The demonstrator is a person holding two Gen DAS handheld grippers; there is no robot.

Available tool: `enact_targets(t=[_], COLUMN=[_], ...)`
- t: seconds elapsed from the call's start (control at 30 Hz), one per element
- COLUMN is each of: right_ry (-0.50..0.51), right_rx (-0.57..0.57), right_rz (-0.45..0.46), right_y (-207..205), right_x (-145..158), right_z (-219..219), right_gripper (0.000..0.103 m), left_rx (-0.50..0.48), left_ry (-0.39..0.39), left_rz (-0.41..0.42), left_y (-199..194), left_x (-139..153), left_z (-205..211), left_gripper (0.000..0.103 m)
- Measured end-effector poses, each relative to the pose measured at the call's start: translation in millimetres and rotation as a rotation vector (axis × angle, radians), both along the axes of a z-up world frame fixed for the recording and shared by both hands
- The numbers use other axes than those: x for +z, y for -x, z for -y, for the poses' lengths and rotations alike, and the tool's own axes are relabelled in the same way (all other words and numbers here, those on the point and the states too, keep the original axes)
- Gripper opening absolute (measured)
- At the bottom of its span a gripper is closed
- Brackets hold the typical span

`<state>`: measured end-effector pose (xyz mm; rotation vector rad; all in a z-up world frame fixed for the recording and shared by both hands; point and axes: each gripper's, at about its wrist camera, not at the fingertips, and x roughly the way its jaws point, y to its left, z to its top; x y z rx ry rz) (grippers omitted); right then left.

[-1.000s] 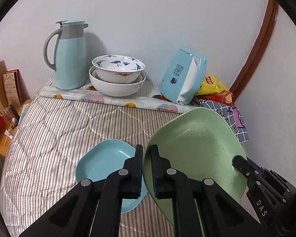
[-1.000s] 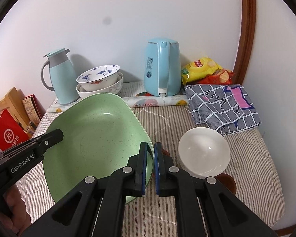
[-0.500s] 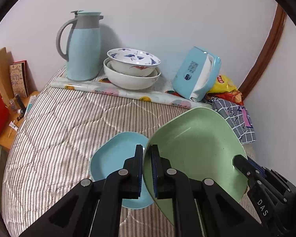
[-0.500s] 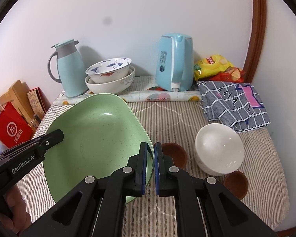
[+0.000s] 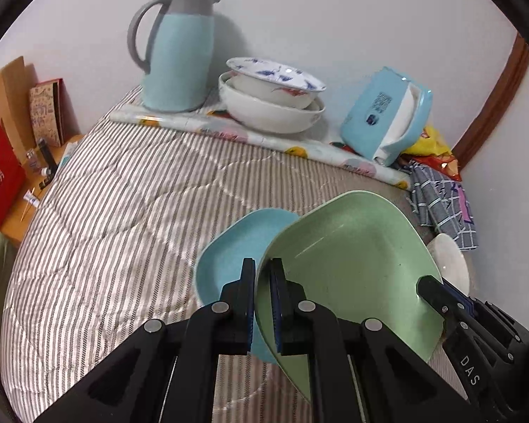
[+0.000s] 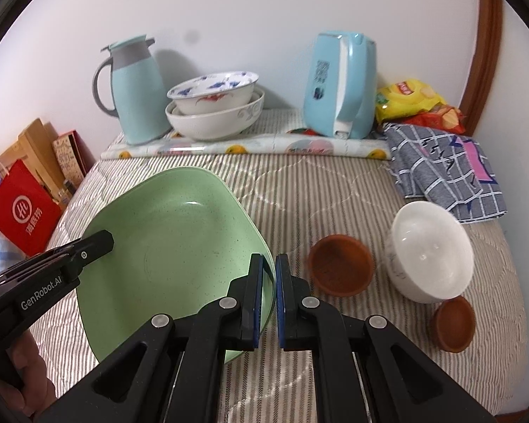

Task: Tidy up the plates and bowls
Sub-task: 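Lower the green plate onto the blue plate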

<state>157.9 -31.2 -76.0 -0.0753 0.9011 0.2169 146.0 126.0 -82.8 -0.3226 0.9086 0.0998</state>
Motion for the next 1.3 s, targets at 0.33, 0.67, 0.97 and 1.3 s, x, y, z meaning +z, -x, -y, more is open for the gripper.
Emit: enact_targets(t=[0.33, 0.67, 0.97, 1.3], right_ry=[0.012, 0.049, 0.070, 0.102], right_rx=[0.042, 0.075, 0.090, 0.122], right_rz=[-0.079, -0.093, -0.097, -0.084], right_y=[-12.1, -27.4, -45.0, -57.7], right_x=[-32.7, -43.1, -50.5, -55.5], right_z=[-19.5, -34.9, -39.1, -43.2], right_gripper=[0.007, 0.007, 0.008, 0.010], left_rx=[0.037, 0.060, 0.054, 0.043], left_ry=[-0.005, -0.018, -0.043, -0.050], left_rz=[-0.078, -0.100, -0.105, -0.115], left_y=[-4.9, -15.6, -28.4, -32.1], left_x=[-31.7, -43.1, -49.4, -52.7], left_z=[-17.3, -25.8, -24.5, -23.6], left_gripper=[0.009, 0.009, 0.009, 0.009])
